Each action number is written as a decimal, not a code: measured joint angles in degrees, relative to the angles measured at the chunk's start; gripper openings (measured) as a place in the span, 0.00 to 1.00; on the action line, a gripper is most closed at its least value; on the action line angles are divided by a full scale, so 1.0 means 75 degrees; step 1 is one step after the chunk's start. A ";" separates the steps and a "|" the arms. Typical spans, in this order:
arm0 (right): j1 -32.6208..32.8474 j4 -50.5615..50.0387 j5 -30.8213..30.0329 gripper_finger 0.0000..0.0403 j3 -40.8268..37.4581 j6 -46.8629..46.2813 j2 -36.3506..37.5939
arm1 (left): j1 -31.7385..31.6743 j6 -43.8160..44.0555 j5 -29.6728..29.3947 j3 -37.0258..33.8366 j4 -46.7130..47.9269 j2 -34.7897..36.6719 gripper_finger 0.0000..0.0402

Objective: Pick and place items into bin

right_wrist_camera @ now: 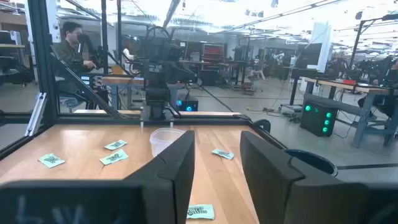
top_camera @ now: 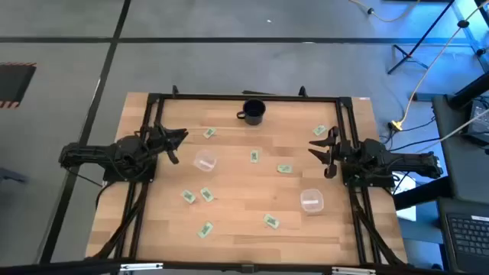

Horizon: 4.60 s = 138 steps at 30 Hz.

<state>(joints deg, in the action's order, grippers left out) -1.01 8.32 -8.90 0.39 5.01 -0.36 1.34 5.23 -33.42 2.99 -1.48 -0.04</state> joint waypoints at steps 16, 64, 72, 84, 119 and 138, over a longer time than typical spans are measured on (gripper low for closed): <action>-0.0001 -0.0002 -0.0001 0.33 0.0001 0.0001 0.0003 | 0.0000 -0.0003 -0.0001 0.0002 -0.0001 0.0001 0.16; -0.0001 0.0000 -0.0001 0.33 -0.0001 -0.0001 0.0001 | 0.0000 -0.0003 -0.0001 0.0001 0.0000 0.0001 0.16; -0.0001 -0.0001 -0.0001 0.33 -0.0001 -0.0001 0.0001 | 0.0000 -0.0002 -0.0001 0.0001 0.0000 0.0000 0.16; 0.0001 -0.0001 0.0001 0.33 -0.0001 0.0001 0.0003 | 0.0000 -0.0002 -0.0001 0.0001 0.0000 -0.0001 0.16; -0.0001 0.0573 -0.0010 0.33 -0.0001 -0.0809 0.0003 | 0.0000 0.0000 -0.0001 -0.0001 -0.0002 -0.0001 0.16; 0.0002 -0.0645 -0.0019 0.33 0.0556 -0.1046 -0.1195 | 0.0000 0.0000 0.0001 0.0002 -0.0002 -0.0001 0.16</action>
<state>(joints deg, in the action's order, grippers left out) -0.99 3.48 -9.04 4.56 -2.84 -9.32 1.34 5.23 -33.41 3.01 -1.50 -0.05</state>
